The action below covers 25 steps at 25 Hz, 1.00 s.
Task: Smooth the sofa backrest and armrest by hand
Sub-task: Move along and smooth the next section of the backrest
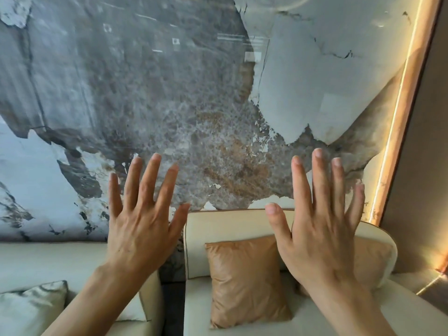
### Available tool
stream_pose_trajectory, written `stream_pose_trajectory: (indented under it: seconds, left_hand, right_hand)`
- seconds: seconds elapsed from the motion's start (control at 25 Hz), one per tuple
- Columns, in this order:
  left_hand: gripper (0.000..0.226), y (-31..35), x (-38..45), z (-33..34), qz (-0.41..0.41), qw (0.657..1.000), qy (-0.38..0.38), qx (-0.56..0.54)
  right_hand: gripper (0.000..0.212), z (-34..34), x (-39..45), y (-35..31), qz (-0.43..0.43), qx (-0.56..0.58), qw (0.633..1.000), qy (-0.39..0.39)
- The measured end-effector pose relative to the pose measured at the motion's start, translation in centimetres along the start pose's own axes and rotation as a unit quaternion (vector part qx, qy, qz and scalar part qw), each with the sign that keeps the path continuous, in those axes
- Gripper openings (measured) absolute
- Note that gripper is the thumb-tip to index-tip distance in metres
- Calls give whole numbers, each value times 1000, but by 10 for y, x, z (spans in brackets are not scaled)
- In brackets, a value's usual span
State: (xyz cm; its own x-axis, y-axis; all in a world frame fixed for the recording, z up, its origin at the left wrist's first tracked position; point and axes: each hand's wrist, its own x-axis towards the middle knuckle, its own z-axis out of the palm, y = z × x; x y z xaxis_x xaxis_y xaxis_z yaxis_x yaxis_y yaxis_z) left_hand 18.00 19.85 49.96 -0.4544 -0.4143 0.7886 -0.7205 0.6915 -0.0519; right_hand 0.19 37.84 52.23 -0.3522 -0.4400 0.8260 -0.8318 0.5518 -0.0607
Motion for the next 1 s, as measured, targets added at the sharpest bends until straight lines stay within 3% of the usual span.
stream_pose_trajectory:
  seconds: [0.44, 1.0]
  left_hand:
    - [68, -89, -63, -56, -60, 997, -32, 23]
    - [64, -139, -189, -175, -140, 981, -47, 124]
  right_hand:
    - [69, -22, -34, -92, -37, 42, 998, -10]
    - [73, -68, -114, -162, -91, 158, 982, -57]
